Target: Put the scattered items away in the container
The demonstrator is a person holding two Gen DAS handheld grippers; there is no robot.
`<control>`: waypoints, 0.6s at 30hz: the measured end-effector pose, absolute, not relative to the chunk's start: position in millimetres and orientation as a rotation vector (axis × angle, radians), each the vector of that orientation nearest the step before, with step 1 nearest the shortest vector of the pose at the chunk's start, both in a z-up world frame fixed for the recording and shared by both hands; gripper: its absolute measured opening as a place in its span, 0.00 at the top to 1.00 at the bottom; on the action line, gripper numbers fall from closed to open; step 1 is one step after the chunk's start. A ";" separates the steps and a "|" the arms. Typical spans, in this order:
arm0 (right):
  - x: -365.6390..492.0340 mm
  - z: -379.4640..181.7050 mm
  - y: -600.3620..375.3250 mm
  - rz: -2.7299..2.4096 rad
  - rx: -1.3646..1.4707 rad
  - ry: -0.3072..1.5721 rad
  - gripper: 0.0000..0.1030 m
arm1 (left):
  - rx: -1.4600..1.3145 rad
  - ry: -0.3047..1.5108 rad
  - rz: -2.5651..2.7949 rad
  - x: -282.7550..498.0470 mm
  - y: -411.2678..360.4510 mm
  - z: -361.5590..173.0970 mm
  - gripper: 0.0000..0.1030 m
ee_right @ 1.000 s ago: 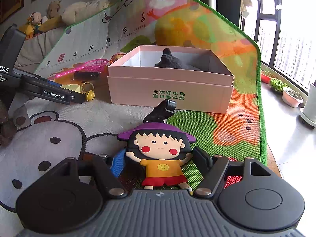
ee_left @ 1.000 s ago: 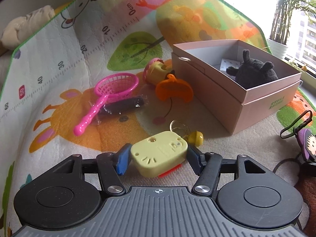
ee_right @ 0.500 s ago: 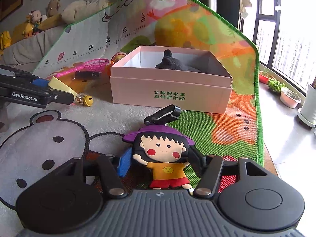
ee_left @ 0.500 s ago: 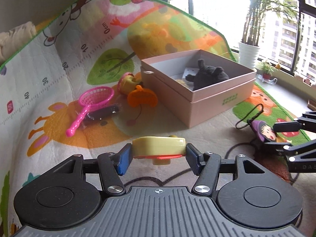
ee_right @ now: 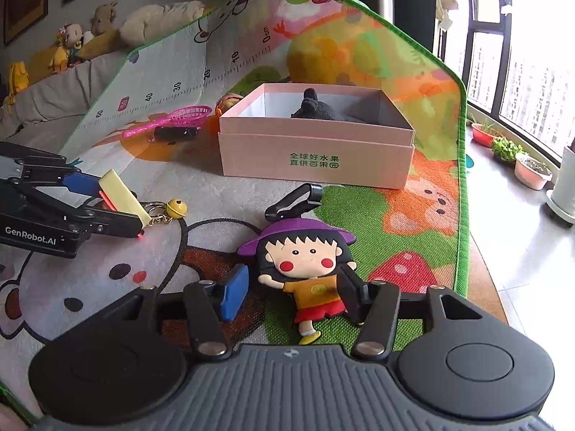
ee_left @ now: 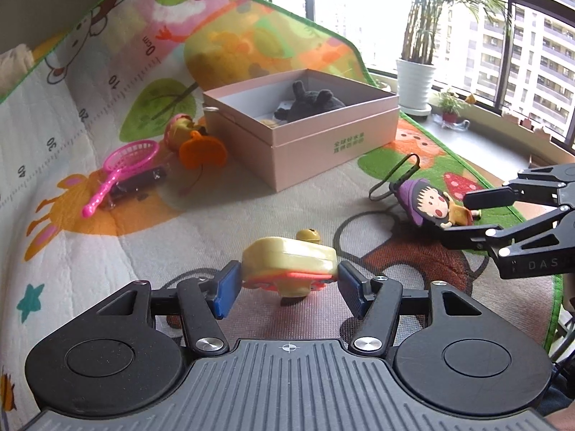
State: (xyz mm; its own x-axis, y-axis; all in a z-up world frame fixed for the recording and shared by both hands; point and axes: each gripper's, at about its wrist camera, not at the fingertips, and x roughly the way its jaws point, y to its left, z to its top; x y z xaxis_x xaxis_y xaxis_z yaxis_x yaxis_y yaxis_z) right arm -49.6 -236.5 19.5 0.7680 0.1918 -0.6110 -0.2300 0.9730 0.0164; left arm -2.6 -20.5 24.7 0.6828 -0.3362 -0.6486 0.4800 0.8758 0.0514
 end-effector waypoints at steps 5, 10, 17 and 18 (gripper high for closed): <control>-61.4 22.0 -231.0 0.324 -0.034 0.655 0.39 | 0.202 0.680 -0.457 -2.9 -16.7 23.8 0.35; -60.9 28.8 -226.2 0.252 -0.134 0.567 0.19 | 0.196 0.676 -0.456 -6.3 -13.8 23.6 0.28; -16.7 15.1 -236.5 0.293 -0.131 0.695 0.14 | 0.157 0.690 -0.470 -23.8 -4.9 24.3 0.09; -12.6 11.9 -234.0 0.297 -0.152 0.708 0.12 | 0.157 0.696 -0.476 -27.9 -4.4 23.5 0.09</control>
